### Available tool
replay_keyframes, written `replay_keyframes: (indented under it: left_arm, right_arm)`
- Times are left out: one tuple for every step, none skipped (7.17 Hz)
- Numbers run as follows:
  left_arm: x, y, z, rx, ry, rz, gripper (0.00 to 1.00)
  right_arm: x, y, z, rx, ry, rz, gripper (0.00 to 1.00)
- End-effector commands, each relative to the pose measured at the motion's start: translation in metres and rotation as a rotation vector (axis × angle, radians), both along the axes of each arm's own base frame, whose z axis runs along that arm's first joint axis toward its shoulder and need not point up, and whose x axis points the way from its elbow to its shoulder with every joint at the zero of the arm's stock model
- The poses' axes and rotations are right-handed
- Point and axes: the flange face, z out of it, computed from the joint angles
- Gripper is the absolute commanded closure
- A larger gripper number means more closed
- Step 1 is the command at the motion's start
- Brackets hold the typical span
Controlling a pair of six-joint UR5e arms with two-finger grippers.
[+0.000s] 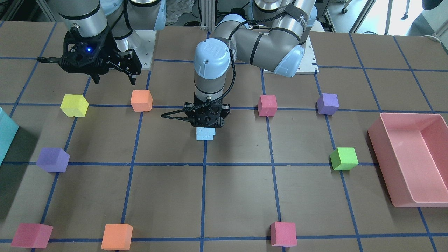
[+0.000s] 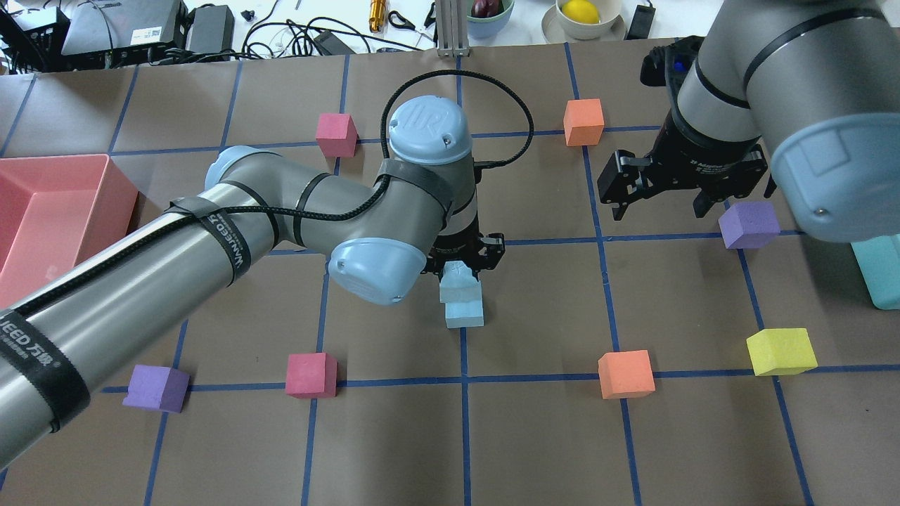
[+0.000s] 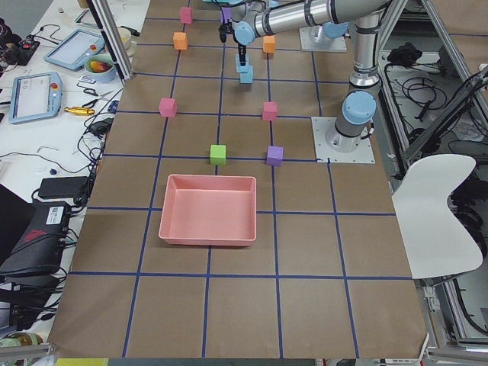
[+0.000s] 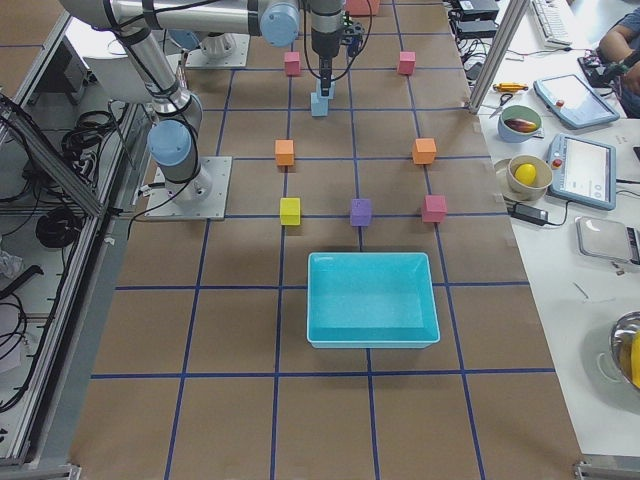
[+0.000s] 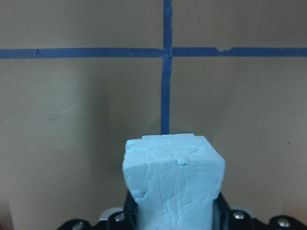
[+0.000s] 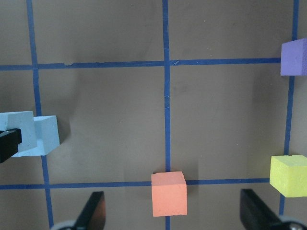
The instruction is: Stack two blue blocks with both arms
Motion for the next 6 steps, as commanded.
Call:
replay_keyframes:
  left_arm:
    - [-0.005, 0.005, -0.008, 0.009, -0.003, -0.011, 1.00]
    - [-0.007, 0.008, -0.010, 0.012, -0.006, -0.016, 1.00]
    - [-0.007, 0.008, -0.009, 0.010, -0.007, -0.017, 1.00]
    - [-0.007, 0.009, -0.011, 0.015, -0.009, -0.017, 1.00]
    - [-0.007, 0.009, -0.012, 0.017, -0.008, -0.016, 0.94]
    - [-0.006, 0.011, -0.014, 0.022, -0.011, -0.016, 0.53]
  right_arm:
    - [-0.009, -0.007, 0.015, -0.009, -0.036, -0.028, 0.00]
    - [-0.025, -0.012, 0.019, -0.013, -0.044, -0.045, 0.00]
    - [-0.028, -0.012, 0.020, -0.018, -0.027, -0.027, 0.00]
    - [-0.028, -0.011, 0.019, -0.012, -0.025, -0.027, 0.00]
    - [-0.028, -0.011, 0.018, -0.010, -0.027, -0.027, 0.00]
    - [-0.028, -0.011, 0.017, -0.004, -0.024, -0.028, 0.00]
